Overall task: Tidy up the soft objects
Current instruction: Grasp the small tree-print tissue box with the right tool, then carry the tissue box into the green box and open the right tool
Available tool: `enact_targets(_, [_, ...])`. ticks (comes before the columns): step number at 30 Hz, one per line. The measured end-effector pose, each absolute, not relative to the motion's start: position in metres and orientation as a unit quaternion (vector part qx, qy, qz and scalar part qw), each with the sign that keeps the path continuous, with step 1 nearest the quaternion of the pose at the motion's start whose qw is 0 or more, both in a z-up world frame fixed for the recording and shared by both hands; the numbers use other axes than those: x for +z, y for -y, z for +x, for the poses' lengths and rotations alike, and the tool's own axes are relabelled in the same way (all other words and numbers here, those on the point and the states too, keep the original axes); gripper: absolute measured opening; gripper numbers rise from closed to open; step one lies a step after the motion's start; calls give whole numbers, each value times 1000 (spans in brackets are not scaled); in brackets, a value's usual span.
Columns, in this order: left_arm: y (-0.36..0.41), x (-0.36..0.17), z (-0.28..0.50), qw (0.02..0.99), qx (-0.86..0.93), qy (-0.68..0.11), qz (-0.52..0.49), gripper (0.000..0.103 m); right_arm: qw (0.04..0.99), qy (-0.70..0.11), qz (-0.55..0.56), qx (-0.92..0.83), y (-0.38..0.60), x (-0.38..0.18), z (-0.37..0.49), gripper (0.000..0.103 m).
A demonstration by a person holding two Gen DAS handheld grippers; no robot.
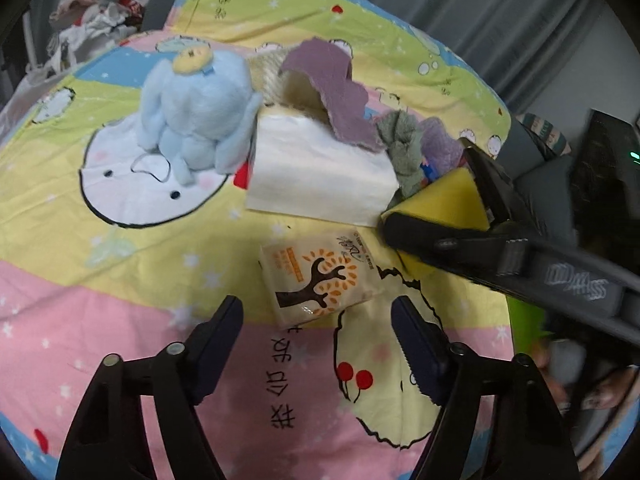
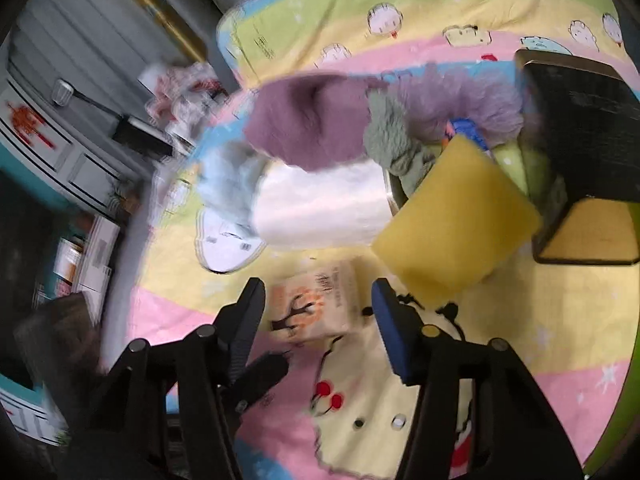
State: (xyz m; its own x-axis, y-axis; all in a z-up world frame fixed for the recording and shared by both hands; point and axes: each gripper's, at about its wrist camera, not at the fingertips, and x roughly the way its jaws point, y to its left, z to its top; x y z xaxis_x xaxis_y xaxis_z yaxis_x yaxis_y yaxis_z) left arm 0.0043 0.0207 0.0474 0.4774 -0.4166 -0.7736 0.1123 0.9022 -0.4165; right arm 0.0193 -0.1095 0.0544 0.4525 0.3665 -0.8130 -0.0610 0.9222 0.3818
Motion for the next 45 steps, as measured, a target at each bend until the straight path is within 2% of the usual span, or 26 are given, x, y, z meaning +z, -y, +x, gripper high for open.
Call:
enact_targets(5, [-15,33,15,830,-150,-513,-163,77,819,-538,152,133,103,20,39,57])
enact_targets(6, [-12,32,15,828,-156,-513,-163,75,814,-542,158,138,104,17,44,57])
enact_targets(7, [-10,31,17,826,-164,-514,-164,67,809,-546,165,144,103,12,44,57])
enact_targets(8, [-6,30,17,825,-169,-515,-162,63,807,-547,168,148,103,10,42,57])
enact_targets(10, [-1,30,16,818,-174,-522,-167,60,811,-540,163,158,100,9,37,52])
enact_targets(15, [15,54,3,852,-163,-483,-119,59,825,-513,178,159,109,27,22,49])
enact_targets(21, [45,109,-23,883,-220,-406,-82,59,872,-428,198,131,144,88,-18,49])
enact_targets(26, [94,148,-40,894,-290,-340,-41,59,907,-356,207,88,185,130,-57,50])
enact_targets(32, [158,166,-46,871,-388,-300,-6,59,928,-298,225,-8,245,159,-97,51])
enact_targets(38, [220,162,-44,828,-474,-301,5,59,924,-270,249,-108,302,165,-134,51])
enact_targets(45, [281,140,-44,783,-517,-345,12,59,897,-290,277,-183,352,145,-149,51])
